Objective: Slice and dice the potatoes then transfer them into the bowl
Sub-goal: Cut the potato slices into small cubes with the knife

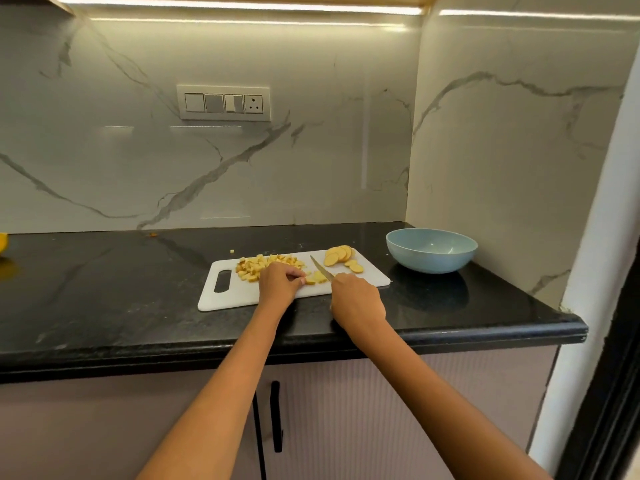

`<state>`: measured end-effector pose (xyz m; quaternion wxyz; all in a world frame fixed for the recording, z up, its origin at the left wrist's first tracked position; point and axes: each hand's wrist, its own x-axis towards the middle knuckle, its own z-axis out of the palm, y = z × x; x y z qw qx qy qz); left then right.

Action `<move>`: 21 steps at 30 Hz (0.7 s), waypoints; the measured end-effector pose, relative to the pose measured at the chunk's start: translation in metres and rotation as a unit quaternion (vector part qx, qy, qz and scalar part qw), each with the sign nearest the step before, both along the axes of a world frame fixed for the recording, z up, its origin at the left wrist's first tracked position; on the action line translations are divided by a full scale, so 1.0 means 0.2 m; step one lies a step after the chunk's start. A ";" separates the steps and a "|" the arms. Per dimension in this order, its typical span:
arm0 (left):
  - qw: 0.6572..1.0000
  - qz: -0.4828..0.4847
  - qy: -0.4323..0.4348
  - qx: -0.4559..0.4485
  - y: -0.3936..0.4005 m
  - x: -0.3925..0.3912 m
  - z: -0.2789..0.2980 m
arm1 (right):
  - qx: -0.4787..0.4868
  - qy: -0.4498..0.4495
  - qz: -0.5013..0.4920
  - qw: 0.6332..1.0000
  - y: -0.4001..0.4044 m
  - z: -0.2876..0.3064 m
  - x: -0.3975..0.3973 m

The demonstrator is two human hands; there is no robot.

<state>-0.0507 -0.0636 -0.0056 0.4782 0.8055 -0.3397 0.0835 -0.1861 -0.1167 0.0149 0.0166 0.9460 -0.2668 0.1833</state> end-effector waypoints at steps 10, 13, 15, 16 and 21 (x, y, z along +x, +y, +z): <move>0.996 0.062 -0.043 -0.054 0.00 -0.01 0.02 | -0.061 -0.047 -0.018 0.997 -0.13 -0.03 0.00; 0.993 0.041 -0.100 -0.041 0.00 -0.02 0.02 | -0.108 -0.049 -0.014 0.993 -0.14 -0.03 -0.01; 0.992 0.018 -0.122 -0.009 -0.01 -0.03 0.02 | -0.115 -0.049 -0.008 0.992 -0.14 -0.03 -0.01; 0.992 0.015 -0.125 0.021 -0.01 -0.04 0.02 | -0.114 -0.048 -0.006 0.992 -0.14 -0.02 -0.01; 0.983 0.024 -0.128 0.125 -0.02 -0.05 0.02 | -0.114 -0.049 -0.004 0.992 -0.14 -0.03 -0.01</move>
